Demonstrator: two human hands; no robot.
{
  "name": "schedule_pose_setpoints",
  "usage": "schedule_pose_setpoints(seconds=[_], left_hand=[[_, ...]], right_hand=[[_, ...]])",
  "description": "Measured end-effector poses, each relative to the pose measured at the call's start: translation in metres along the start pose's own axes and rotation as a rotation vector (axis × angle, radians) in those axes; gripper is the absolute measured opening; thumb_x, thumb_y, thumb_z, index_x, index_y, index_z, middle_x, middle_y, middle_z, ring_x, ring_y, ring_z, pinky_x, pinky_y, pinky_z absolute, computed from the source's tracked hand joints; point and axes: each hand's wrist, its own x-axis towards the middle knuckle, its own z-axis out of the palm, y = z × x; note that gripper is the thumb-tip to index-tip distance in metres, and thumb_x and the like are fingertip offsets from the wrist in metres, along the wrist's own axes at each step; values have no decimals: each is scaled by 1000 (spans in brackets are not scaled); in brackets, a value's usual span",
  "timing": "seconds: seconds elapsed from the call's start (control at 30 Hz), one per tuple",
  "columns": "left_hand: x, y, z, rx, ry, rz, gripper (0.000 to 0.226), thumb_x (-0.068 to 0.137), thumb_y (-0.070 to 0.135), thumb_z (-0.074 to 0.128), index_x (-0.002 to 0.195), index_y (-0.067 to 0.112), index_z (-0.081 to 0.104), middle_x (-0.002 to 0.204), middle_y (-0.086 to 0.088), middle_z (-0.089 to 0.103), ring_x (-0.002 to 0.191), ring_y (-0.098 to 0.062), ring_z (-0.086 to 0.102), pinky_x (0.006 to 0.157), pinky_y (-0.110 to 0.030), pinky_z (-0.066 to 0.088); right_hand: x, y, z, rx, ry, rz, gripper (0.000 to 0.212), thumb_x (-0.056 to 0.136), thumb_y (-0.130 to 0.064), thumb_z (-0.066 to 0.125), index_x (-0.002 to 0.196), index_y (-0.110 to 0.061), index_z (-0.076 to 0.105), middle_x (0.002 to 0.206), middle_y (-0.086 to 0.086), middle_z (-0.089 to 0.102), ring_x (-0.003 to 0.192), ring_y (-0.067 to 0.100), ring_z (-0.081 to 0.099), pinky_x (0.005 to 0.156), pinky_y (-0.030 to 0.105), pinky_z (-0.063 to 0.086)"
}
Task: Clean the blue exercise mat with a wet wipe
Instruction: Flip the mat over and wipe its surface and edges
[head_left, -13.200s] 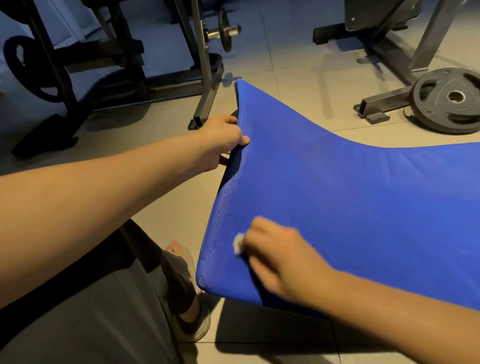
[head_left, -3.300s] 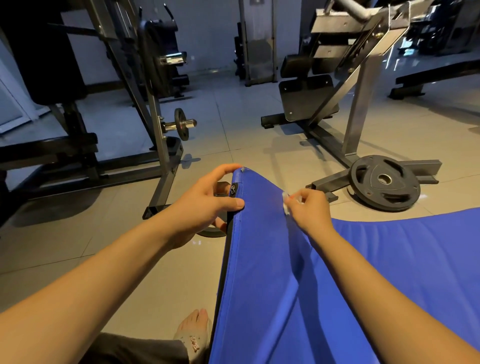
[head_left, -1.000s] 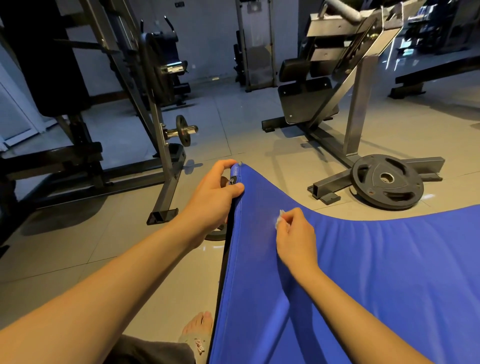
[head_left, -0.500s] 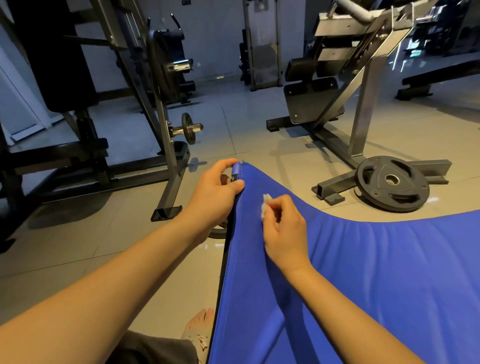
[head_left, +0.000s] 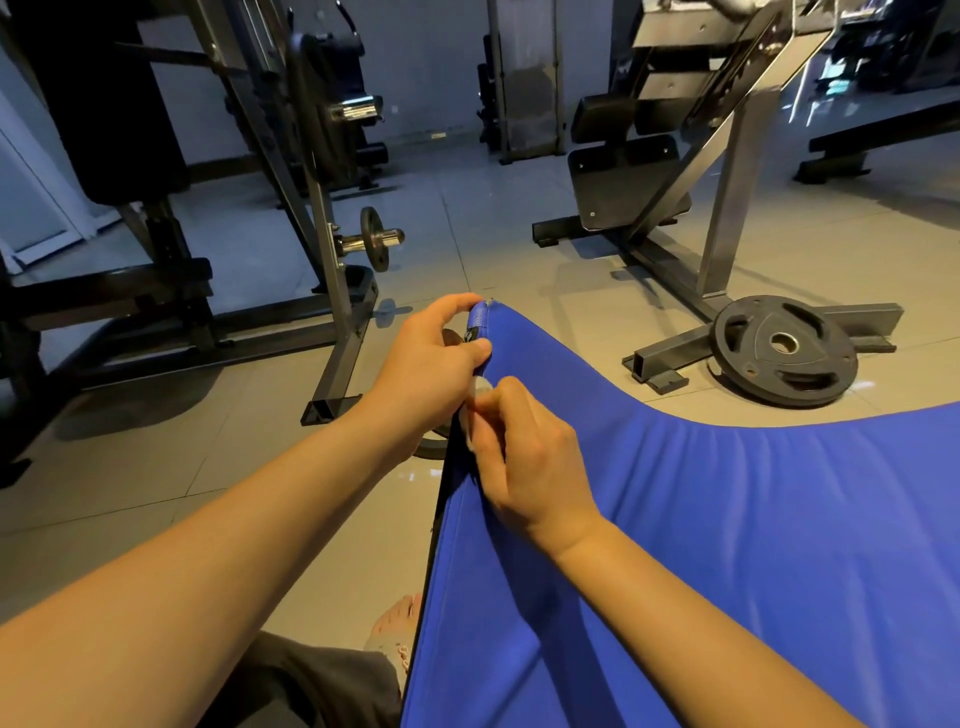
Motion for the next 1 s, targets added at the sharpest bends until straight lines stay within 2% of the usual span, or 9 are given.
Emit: schedule_pose_setpoints(seconds=[0.13,0.23,0.37,0.47,0.53,0.7,0.8,0.9,1.0], left_hand=[[0,0,-3,41,23,15,42,103,13,56,141,32,53,93,-9,72,73,-14,66,52,-25,53],[3,0,-6,41,31,-1,42,104,14,55,142,31,52,96,-3,70,78,-14,69,47,-18,47],[3,-3,1,83,-18,-36,42,105,16,53,143,34,48,99,-5,69,85,-20,71,56,-29,58],[6,-6,5,106,-7,-61,40,105,17,53,140,36,48,98,-9,70,86,-29,70,70,-43,61],[9,-7,3,66,17,-78,40,104,15,54,139,34,50,94,-11,70,77,-28,67,66,-40,57],[5,-5,6,56,42,-69,42,101,10,55,136,33,54,94,-17,70,74,-28,66,69,-46,57],[6,-5,2,59,39,-70,42,104,13,53,141,32,52,98,-11,70,93,-30,70,72,-46,59],[8,-6,-2,52,28,-89,42,105,15,52,143,32,49,105,-8,68,92,-24,70,55,-27,53],[7,-6,0,55,2,-98,40,105,17,53,140,35,48,104,-9,69,90,-25,71,54,-32,58]], right_hand=[[-6,10,5,-2,38,62,8,104,-26,46,100,-20,50,84,0,59,68,23,57,51,45,48],[-18,38,4,32,18,436,10,106,-26,46,96,-26,43,108,-3,69,96,26,66,68,43,52],[-28,61,-2,27,-67,838,19,107,-26,45,90,-16,46,95,0,67,77,25,58,57,34,39],[-17,23,3,193,-35,722,16,105,-20,45,89,-16,47,84,-6,63,84,20,61,63,36,46],[-11,-6,6,265,-46,519,12,104,-18,46,92,-19,48,84,-13,59,88,9,62,68,30,49],[-19,4,7,39,-122,64,3,100,-19,46,100,-22,45,83,-4,50,66,17,46,53,38,43],[-39,37,11,29,-123,327,10,104,-23,45,98,-30,41,96,-6,64,82,23,62,64,42,50],[-51,69,-1,-26,-190,759,16,107,-26,44,92,-21,41,105,-5,64,96,27,63,63,33,41],[-44,55,-1,97,-143,800,18,105,-23,46,88,-25,43,115,-2,66,111,20,62,69,36,44]])
